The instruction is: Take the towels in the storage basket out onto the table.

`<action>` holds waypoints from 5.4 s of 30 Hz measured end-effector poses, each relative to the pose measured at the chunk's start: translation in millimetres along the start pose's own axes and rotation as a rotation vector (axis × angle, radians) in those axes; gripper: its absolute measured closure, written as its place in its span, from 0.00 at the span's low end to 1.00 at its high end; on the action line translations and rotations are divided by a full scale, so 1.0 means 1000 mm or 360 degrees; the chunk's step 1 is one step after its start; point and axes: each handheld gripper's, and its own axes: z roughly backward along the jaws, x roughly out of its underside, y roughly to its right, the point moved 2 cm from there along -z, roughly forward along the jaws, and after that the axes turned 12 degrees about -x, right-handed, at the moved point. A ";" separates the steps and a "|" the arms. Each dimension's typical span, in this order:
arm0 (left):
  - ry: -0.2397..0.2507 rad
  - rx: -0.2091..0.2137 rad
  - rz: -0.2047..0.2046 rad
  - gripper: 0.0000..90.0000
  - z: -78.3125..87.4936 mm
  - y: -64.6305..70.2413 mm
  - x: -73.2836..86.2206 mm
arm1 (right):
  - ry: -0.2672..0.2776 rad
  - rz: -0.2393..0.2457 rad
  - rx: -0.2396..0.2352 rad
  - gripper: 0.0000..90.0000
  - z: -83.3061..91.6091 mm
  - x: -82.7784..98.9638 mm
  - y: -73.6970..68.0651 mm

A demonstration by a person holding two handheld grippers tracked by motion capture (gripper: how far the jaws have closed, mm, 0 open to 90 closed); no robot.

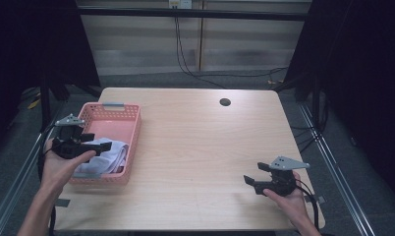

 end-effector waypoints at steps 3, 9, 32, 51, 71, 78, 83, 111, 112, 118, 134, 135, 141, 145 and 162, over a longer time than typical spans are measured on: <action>-0.0029 -0.0034 -0.0010 0.23 -0.005 -0.009 0.002 | -0.0003 0.0004 -0.0006 0.28 -0.001 0.000 0.000; -0.0121 -0.0018 0.0085 0.20 -0.021 -0.032 0.019 | -0.0001 0.0010 -0.0014 0.28 -0.001 0.000 -0.002; -0.0628 -0.0123 -0.0026 0.00 -0.066 -0.024 0.022 | -0.0056 0.0026 -0.0036 0.28 -0.007 0.000 -0.004; -0.1002 -0.0055 -0.0039 0.04 -0.100 -0.022 0.023 | -0.0069 0.0055 -0.0069 0.29 -0.010 -0.001 -0.007; -0.0884 0.0022 -0.0063 0.49 -0.086 -0.025 0.023 | -0.0050 0.0071 -0.0070 0.29 -0.011 -0.003 -0.007; -0.0780 0.0019 -0.0053 0.56 -0.078 -0.027 0.025 | -0.0040 0.0061 -0.0060 0.29 -0.010 -0.003 -0.006; -0.0695 0.0035 0.0006 0.57 -0.072 -0.034 0.026 | -0.0038 0.0060 -0.0053 0.29 -0.011 -0.003 -0.006; -0.0396 0.0126 0.0150 0.56 -0.031 -0.053 0.009 | -0.0028 0.0061 -0.0052 0.28 -0.010 -0.003 -0.006; -0.0378 0.0126 0.0171 0.56 -0.030 -0.053 0.009 | -0.0028 0.0060 -0.0053 0.28 -0.010 -0.003 -0.006; -0.0322 0.0154 0.0198 0.56 -0.023 -0.055 0.002 | -0.0023 0.0064 -0.0049 0.28 -0.010 -0.003 -0.006; -0.0204 0.0133 0.0222 0.56 -0.004 -0.048 -0.018 | -0.0020 0.0048 -0.0054 0.28 -0.009 -0.003 -0.005; -0.0182 0.0143 0.0236 0.56 -0.003 -0.047 -0.019 | -0.0022 0.0051 -0.0055 0.28 -0.009 -0.003 -0.005; -0.0138 0.0192 0.0203 0.56 0.006 -0.037 -0.028 | -0.0023 0.0051 -0.0055 0.28 -0.010 -0.003 -0.005; -0.0112 0.0194 0.0169 0.56 0.009 -0.024 -0.034 | -0.0020 0.0055 -0.0053 0.28 -0.009 -0.003 -0.005; -0.0052 0.0272 -0.0012 0.56 0.013 0.037 -0.066 | -0.0016 0.0060 -0.0058 0.28 -0.009 -0.004 -0.004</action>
